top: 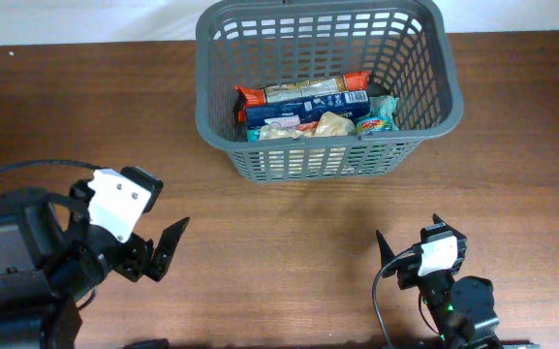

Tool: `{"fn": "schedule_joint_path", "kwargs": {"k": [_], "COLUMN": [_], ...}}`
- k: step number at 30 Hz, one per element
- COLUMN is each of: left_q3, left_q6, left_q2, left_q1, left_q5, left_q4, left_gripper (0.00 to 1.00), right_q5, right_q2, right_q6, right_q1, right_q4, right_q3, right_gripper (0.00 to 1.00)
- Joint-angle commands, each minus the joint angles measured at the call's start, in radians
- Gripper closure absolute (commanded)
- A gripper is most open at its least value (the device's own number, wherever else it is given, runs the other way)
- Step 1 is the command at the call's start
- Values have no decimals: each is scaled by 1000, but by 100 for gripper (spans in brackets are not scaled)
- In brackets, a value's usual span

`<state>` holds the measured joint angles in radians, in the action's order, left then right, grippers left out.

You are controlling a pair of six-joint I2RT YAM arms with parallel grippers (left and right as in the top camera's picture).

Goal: Pack container

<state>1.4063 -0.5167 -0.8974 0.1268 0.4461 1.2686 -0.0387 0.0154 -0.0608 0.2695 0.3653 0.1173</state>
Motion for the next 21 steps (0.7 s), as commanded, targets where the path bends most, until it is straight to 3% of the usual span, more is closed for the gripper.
{"fn": "schedule_joint_path", "kwargs": {"k": [1, 5, 9, 15, 21], "left_q3": [-14, -146, -409, -706, -897], "left_q6": [16, 171, 375, 570, 683], "left_q2": [32, 167, 394, 647, 813], "left_q1": [2, -48, -97, -101, -116], "left_q5": [-22, -137, -284, -366, -426], "left_q4": [-30, -211, -386, -495, -539], "left_gripper": [1, 1, 1, 1, 1], "right_q5": [9, 9, 9, 9, 9], "right_q2": [-12, -12, -12, -12, -12], "right_q6": [-6, -6, -6, -6, -6], "right_q1": [6, 6, 6, 6, 6], "right_q4": [-4, -4, -4, -4, -4], "right_q3": [-9, -9, -9, -9, -9], "right_gripper": [1, 1, 1, 1, 1]}}
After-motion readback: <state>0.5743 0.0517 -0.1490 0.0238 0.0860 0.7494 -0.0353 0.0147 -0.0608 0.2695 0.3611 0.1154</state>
